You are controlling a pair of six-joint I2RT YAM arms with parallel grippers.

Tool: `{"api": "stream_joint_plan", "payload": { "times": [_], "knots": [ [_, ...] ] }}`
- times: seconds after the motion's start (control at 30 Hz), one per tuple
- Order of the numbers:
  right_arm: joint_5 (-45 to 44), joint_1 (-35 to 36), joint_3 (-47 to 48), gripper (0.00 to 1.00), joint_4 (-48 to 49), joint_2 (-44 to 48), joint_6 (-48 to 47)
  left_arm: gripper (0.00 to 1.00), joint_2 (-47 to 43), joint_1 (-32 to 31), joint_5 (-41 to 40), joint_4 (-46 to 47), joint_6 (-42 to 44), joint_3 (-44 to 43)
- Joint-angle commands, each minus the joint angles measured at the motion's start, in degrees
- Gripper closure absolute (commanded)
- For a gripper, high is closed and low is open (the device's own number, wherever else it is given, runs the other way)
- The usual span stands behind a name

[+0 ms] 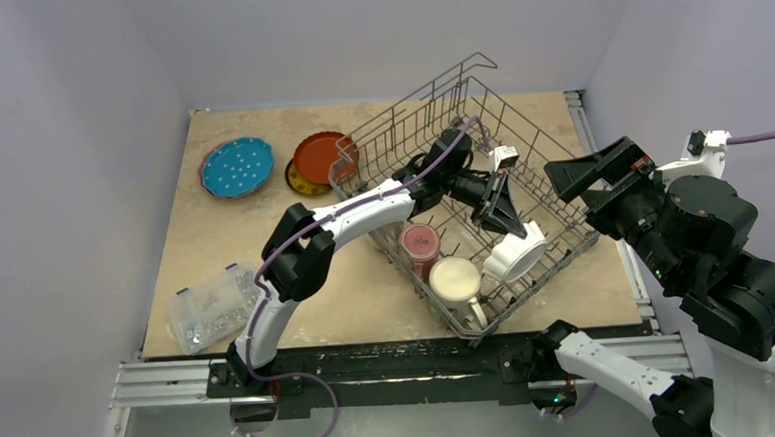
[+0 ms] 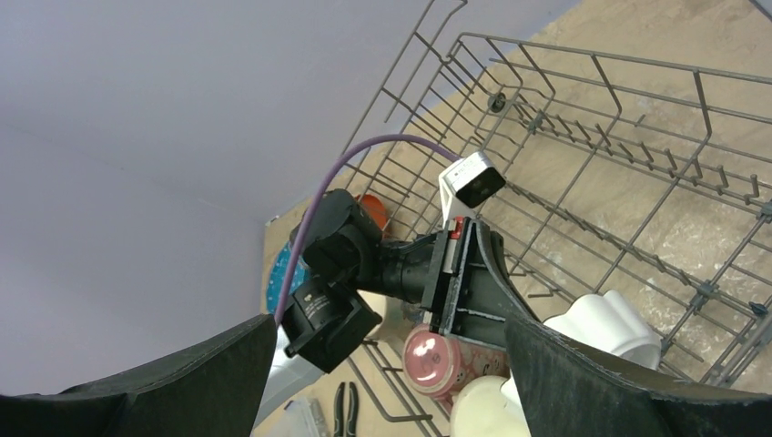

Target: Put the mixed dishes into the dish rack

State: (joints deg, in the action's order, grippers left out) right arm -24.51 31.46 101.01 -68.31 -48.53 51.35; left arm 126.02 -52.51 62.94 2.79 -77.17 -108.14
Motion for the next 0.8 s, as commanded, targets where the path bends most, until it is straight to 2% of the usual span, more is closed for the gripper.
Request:
{"api": "stream_joint_plan", "payload": {
  "times": [0.0, 0.4, 0.63, 0.77],
  "knots": [
    [-0.6, 0.1, -0.1, 0.02, 0.9, 0.2, 0.5, 1.00, -2.2, 0.1, -0.7, 11.7, -6.3, 2.9],
    [-0.7, 0.1, 0.1, 0.02, 0.7, 0.2, -0.2, 1.00, 0.1, 1.1, -1.9, 18.6, -10.4, 6.2],
    [-1.0, 0.1, 0.2, 0.02, 0.4, 0.3, -0.3, 1.00, 1.2, 2.7, 0.1, 19.1, -7.8, 7.1],
    [-0.8, 0.1, -0.2, 0.02, 0.6, 0.3, -0.5, 1.00, 0.1, 2.3, -0.9, 14.6, -3.2, 7.5]
  ]
}}
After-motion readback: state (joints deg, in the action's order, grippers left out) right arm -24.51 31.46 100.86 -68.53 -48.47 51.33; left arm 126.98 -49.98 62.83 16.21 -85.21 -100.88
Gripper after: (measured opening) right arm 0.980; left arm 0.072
